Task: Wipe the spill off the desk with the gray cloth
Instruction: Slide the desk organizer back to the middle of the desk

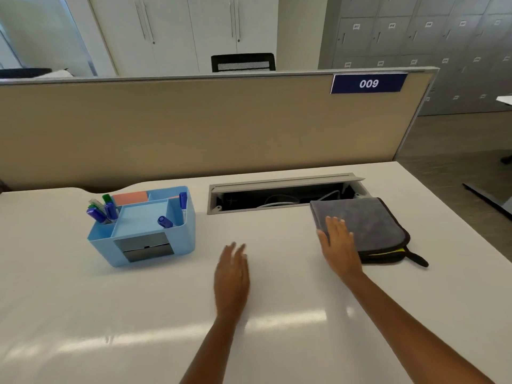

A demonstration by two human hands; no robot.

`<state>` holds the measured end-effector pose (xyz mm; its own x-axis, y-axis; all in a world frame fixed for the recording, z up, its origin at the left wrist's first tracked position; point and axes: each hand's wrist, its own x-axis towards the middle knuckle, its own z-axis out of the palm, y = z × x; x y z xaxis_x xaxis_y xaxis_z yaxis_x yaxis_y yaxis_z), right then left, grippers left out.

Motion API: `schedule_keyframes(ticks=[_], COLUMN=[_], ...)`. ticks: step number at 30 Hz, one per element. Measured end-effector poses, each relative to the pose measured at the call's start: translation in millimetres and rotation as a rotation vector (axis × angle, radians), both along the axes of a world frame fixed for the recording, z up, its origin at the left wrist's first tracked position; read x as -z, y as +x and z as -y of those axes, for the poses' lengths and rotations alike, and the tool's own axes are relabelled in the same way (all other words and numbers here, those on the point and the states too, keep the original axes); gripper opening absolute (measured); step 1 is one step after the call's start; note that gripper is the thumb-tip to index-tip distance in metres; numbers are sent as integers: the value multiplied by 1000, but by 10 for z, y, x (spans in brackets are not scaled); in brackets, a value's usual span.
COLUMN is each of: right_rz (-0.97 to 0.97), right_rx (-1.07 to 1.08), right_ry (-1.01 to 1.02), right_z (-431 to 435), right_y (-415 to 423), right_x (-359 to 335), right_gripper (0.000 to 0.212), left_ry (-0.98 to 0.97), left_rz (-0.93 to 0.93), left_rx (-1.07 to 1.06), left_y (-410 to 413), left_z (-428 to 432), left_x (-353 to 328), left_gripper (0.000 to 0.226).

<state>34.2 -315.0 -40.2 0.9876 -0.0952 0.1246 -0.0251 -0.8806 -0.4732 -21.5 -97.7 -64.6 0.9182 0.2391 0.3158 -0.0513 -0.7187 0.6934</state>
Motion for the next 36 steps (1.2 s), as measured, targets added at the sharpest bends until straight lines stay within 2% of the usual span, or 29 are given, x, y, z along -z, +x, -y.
schedule_keyframes(ticks=[2,6,10,13,15,21,25,28,34,36], right_rz=[21,-24,-229,-383,-447,-521,-478,-423,-336,-317], right_rx=[-54,-86,-67,8,49,27,-24,0,44,50], right_ry=[240,524,802,963,1021,955,805,730,662,644], right_z=[-375,-1122,-1816,-2190,-2393,-2805,-2936,-2958,-2859,-2770], right_y=[35,64,91,155,186,261,285,351,337,313], right_x=[-85,-300,-526,-597,-610,-561,-536,-515,-513,-525], right_gripper=[50,49,51,53,53,47,38,30,28,28], left_ry=[-170,-481,-730,-982,-1065,-1073,-895,-804,-717,-728], left_rz=[122,243,255,140,34,-156,-249,-242,-244,-241], left_rx=[-264,-696,-892,-978,-928,-744,-778,-776,-768,-757], left_y=[-5,59,179,294,352,479,478,480,436,417], left_z=[-292,-910,-1586,-1924,-2097,-2310,-2386,-2413,-2352,-2270], left_x=[-58,-254,-430,-577,-644,-824,-808,-812,-832,-841], left_gripper=[32,34,41,48,51,43,37,32,20,25])
